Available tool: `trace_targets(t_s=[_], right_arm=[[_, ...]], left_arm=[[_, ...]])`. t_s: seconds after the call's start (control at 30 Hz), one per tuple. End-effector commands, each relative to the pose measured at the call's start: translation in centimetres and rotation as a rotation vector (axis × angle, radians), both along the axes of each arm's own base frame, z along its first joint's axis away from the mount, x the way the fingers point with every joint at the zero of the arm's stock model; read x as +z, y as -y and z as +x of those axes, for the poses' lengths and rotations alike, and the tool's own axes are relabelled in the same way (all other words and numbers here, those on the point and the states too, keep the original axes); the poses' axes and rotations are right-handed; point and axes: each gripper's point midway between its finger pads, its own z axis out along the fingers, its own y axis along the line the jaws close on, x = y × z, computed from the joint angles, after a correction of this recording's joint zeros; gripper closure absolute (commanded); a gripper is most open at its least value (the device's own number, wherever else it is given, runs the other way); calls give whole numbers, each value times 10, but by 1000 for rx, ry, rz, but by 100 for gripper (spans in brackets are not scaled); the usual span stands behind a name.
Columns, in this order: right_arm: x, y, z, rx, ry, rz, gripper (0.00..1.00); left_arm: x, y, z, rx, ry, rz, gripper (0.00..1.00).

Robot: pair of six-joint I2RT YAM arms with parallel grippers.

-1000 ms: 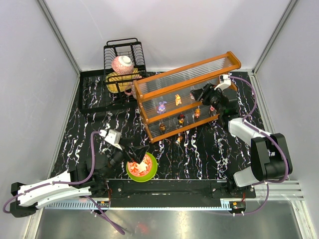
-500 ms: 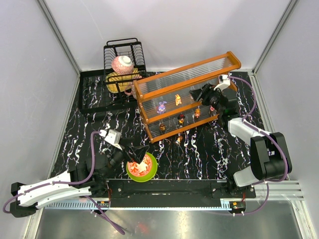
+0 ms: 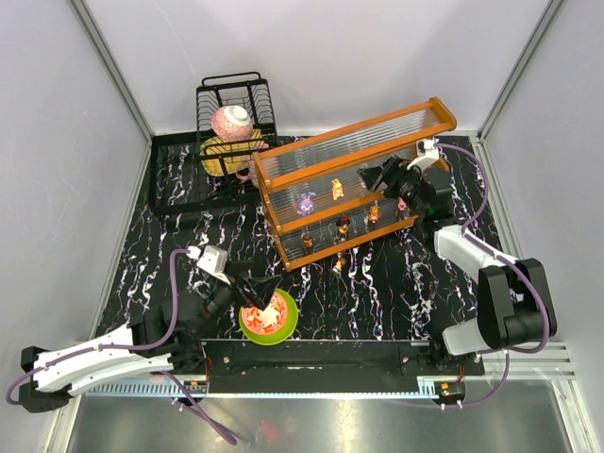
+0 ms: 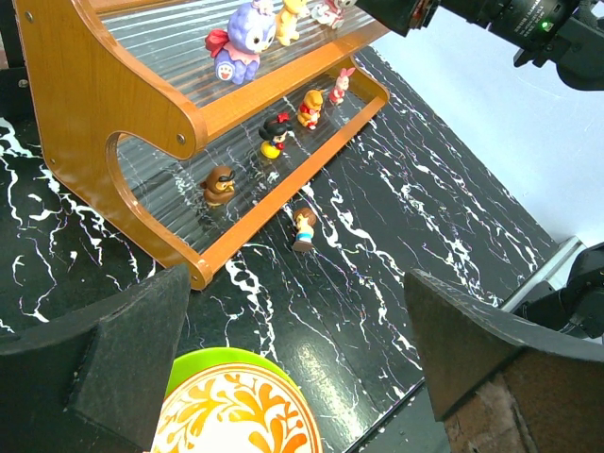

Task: Place and organize the plastic toys onto the shelf

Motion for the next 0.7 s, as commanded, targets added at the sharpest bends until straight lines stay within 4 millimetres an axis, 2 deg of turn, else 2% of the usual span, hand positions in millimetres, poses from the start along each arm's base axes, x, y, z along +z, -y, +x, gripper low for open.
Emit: trace_targets(t_s=[0.0, 0.13, 0.43, 0.57, 0.67], right_arm=[[28, 1, -7, -5, 96, -16, 9], [32, 4, -11, -12, 100, -23, 8], [41, 25, -30, -99, 109, -69, 5], [34, 36, -33, -148, 87, -97, 4], [30, 36, -37, -146, 73, -93, 3]], left_arm=[[9, -4, 2, 17, 14, -25, 1], [9, -7, 2, 26, 11, -26, 1], [11, -8, 1, 27, -3, -46, 1], [14, -8, 0, 20, -8, -50, 1], [14, -9, -1, 22, -13, -52, 1]])
